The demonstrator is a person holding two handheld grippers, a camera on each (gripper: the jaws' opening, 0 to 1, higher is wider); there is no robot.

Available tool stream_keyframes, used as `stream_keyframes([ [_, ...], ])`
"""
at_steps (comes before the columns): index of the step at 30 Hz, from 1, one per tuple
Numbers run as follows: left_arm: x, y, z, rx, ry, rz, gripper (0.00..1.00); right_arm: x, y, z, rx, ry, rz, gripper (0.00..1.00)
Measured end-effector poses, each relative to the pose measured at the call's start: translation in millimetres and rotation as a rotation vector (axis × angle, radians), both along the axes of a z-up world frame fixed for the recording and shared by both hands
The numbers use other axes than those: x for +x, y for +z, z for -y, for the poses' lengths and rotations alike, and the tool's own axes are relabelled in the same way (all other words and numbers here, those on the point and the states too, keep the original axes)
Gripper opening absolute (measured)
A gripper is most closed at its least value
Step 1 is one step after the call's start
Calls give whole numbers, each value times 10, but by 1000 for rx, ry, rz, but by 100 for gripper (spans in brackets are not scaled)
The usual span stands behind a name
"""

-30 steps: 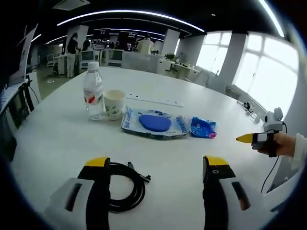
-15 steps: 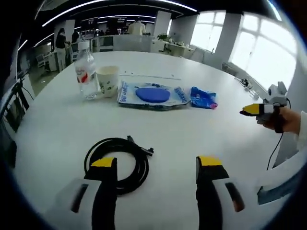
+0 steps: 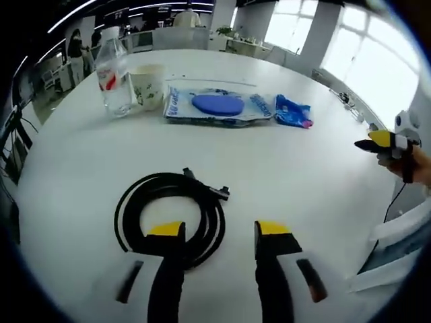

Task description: Arrange the tabletop items into an orderly group along one side of the table until the central work area is clear of visible clutter.

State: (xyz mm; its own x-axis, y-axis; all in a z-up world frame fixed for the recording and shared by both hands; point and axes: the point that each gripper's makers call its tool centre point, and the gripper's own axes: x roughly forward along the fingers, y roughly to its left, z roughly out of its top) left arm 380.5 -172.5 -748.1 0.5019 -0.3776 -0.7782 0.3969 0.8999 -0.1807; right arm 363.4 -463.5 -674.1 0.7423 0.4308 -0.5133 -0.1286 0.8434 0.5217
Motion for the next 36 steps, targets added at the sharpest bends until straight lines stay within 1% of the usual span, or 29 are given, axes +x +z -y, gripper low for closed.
stream_keyframes([
  [1,-2,-1,7,0,-1,-2,31,-4,12,3,2,-3,2,66],
  [4,-5,-81,18,2,-3,-27,31,-6,62,12,3,-9,8,66],
  [6,-21,-122,22,10,-13,-38,27,6,74,20,5,-10,9,65],
  [7,-16,-127,17,19,-21,-31,25,9,79,22,7,-12,9,65],
  [8,4,-114,7,26,-26,-14,20,13,86,21,8,-13,9,65],
  [9,-3,-120,-1,30,-25,-19,16,15,88,19,8,-13,9,64],
  [10,-10,-134,0,32,-40,-19,14,16,86,17,7,-11,8,64],
  [11,7,-131,10,27,-48,-5,11,15,84,10,7,-9,7,64],
  [12,-5,-135,24,25,-61,-7,8,11,75,-9,8,-3,3,63],
  [13,-8,-137,36,24,-68,-5,7,7,61,-26,8,3,-2,63],
  [15,8,-140,42,54,-97,12,4,-7,13,-63,6,17,-17,62],
  [17,9,-125,68,58,-111,21,2,-15,-23,-102,2,34,-30,62],
  [19,48,-77,68,76,-121,64,2,-17,-20,-154,2,51,-37,61],
  [20,48,-56,77,74,-121,69,1,-9,-7,-179,2,60,-36,61],
  [21,63,-26,99,70,-123,88,1,-5,-3,-186,2,63,-36,60],
  [23,84,30,150,84,-152,124,1,-22,-10,-243,-7,98,-54,58],
  [24,97,62,189,105,-186,148,1,-10,-8,-266,-10,107,-50,57],
  [27,106,157,339,107,-239,188,1,-10,1,-350,20,123,-54,57],
  [28,109,192,396,118,-266,204,1,-10,-4,-362,29,122,-58,57],
  [29,109,203,419,122,-277,210,1,-11,-7,-377,35,124,-60,57],
  [32,99,284,588,149,-372,255,1,-31,-26,-417,51,138,-72,57],
  [36,66,372,788,159,-472,296,1,-47,-44,-442,116,114,-100,54],
])
